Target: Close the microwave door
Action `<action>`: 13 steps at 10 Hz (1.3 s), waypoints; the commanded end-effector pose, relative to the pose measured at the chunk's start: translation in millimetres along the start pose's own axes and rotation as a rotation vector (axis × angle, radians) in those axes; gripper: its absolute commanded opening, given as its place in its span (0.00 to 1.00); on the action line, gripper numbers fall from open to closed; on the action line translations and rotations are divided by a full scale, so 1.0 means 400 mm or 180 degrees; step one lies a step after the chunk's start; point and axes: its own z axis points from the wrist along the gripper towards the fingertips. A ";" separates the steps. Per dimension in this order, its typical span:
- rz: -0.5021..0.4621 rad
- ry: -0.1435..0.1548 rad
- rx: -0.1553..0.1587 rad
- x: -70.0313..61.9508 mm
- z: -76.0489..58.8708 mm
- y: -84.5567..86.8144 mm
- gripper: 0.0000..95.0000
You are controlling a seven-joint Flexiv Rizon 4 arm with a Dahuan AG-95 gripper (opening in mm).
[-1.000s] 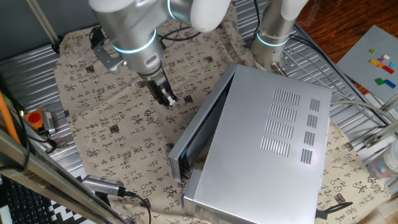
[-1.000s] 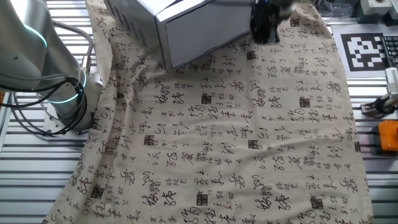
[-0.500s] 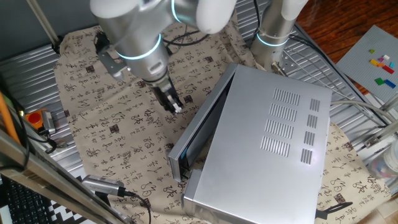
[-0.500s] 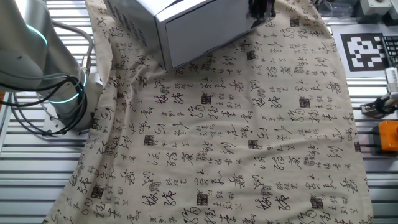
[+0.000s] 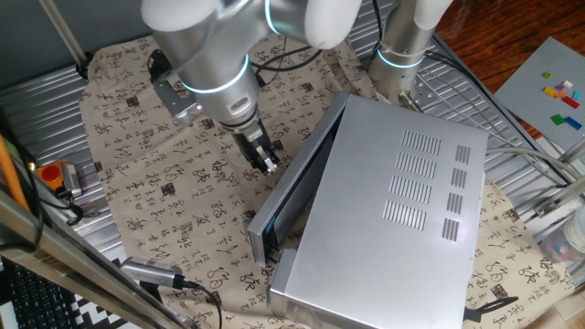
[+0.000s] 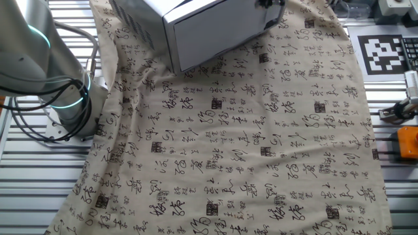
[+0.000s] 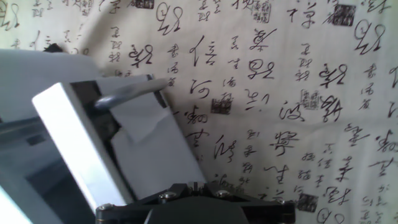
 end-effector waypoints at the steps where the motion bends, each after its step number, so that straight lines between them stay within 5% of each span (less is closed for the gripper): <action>1: 0.0030 0.0007 0.0006 0.008 -0.008 0.015 0.00; 7: 0.0165 0.0026 0.0000 0.035 -0.030 0.059 0.00; 13: 0.0363 0.0037 -0.0129 0.041 -0.031 0.096 0.00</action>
